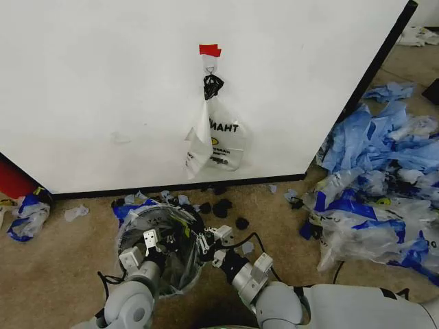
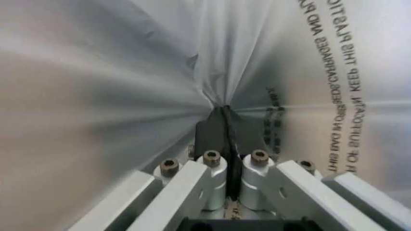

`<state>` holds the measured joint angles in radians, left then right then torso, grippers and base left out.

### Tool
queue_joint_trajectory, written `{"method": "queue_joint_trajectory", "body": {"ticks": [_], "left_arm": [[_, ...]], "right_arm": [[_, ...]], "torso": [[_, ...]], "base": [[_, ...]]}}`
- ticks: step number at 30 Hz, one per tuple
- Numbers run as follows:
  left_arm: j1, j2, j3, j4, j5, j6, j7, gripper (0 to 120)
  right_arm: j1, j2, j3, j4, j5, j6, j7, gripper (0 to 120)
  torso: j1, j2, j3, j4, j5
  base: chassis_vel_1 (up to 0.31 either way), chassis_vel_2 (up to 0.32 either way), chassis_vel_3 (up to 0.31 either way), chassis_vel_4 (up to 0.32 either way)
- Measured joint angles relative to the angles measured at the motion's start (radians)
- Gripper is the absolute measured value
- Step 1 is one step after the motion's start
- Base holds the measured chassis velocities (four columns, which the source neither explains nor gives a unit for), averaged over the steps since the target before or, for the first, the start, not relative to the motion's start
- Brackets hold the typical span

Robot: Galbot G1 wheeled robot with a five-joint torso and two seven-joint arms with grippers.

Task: Pick up the garbage bag from the wall and place it over the trash bin.

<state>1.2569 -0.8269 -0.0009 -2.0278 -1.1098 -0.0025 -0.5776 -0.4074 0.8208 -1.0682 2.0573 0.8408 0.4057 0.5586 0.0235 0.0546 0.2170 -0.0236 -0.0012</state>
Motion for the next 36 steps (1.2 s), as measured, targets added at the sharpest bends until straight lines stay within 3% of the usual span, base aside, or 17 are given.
{"method": "queue_joint_trajectory", "body": {"ticks": [18, 36], "left_arm": [[-0.094, 0.004, 0.069, 0.072, -0.035, 0.005, -0.026, 0], [-0.016, 0.019, 0.013, -0.017, -0.016, 0.005, -0.033, 0]], "right_arm": [[-0.017, -0.01, -0.007, 0.006, -0.002, 0.0, -0.003, 1], [-0.023, 0.007, 0.031, -0.057, -0.009, 0.009, -0.011, 1]], "torso": [[0.0, 0.0, 0.0, 0.0, 0.0001], [0.0, 0.0, 0.0, 0.0, 0.0]], "base": [[0.0, 0.0, 0.0, 0.0], [0.0, 0.0, 0.0, 0.0]]}}
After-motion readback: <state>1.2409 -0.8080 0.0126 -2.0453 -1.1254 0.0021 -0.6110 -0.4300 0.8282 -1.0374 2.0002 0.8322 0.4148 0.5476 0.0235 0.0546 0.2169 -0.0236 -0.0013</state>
